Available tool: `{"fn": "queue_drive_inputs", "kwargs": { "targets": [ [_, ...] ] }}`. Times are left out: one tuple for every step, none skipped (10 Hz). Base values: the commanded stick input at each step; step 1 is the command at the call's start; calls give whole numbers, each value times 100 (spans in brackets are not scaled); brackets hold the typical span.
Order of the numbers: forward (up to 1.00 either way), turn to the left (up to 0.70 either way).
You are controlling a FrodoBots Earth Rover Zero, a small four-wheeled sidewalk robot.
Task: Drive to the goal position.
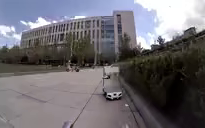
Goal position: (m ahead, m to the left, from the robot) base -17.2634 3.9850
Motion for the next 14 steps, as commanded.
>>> {"fn": "queue_drive_inputs", "kwargs": {
  "targets": [
    [5, 5],
    [5, 5],
    [3, 5],
    [0, 5],
    [0, 5],
    [2, 4],
    [4, 2],
    [6, 1],
    [70, 35],
    [70, 35],
    [70, 35],
    [70, 35],
    [70, 35],
    [70, 35]
  ]
}}
